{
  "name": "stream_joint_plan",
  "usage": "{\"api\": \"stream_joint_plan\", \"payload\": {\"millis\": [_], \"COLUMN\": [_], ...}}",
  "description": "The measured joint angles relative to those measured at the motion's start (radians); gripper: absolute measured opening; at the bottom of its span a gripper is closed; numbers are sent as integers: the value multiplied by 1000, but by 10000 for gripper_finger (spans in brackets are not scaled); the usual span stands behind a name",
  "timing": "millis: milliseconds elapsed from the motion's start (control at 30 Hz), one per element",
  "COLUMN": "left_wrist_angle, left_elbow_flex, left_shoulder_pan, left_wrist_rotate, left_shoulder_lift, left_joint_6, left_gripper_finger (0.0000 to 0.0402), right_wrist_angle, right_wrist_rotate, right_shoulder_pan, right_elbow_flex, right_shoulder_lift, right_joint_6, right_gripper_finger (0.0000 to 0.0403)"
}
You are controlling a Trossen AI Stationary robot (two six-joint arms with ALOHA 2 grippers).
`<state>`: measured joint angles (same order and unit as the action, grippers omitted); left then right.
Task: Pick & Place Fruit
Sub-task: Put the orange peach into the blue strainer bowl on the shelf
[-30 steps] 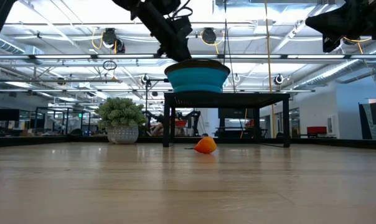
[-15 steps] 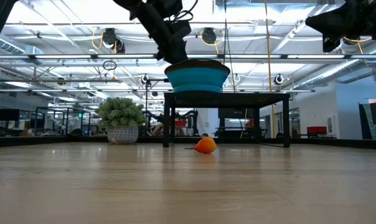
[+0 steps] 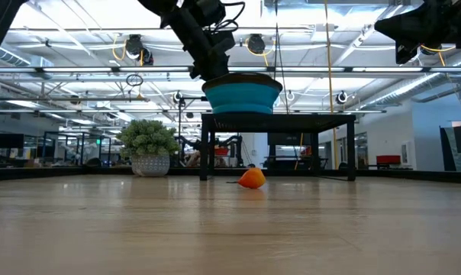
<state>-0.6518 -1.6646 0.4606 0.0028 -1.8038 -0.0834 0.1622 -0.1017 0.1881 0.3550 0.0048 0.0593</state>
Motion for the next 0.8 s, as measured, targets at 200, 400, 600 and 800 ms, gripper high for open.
{"api": "stream_joint_plan", "payload": {"millis": [200,400,600,800], "left_wrist_angle": [-1,-2,-5,-3], "left_elbow_flex": [0,0,0,-15], "left_shoulder_pan": [0,0,-1,-6], "left_wrist_rotate": [-4,-4,-36,-61], "left_shoulder_lift": [0,0,7,64], "left_joint_6": [3,4,10,4], "left_gripper_finger": [109,125,177,209], "right_wrist_angle": [0,0,0,-1], "right_wrist_rotate": [0,0,0,-3], "right_shoulder_pan": [0,0,0,0], "right_elbow_flex": [0,0,0,0], "right_shoulder_lift": [0,0,0,0], "right_joint_6": [0,0,0,0], "right_gripper_finger": [0,0,0,0]}}
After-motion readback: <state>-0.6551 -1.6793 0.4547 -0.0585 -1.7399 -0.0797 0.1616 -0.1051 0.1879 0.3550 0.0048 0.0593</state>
